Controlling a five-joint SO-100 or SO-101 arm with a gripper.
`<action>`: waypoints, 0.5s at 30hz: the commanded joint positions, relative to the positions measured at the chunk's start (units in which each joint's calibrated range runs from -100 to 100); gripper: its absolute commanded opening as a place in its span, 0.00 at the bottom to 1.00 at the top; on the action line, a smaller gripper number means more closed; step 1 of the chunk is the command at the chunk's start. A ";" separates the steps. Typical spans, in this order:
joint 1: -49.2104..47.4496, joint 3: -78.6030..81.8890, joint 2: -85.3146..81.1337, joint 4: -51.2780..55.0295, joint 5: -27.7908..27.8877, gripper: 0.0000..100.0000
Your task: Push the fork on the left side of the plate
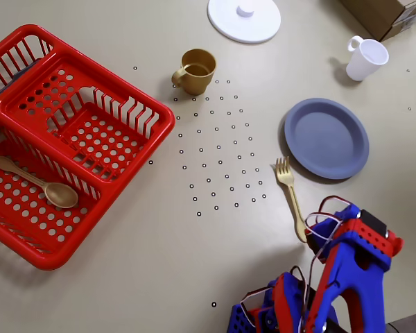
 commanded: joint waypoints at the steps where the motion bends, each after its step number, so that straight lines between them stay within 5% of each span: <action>1: 0.32 -0.55 -1.60 -0.33 -2.00 0.00; 15: 2.90 5.34 -2.87 -3.55 -3.86 0.00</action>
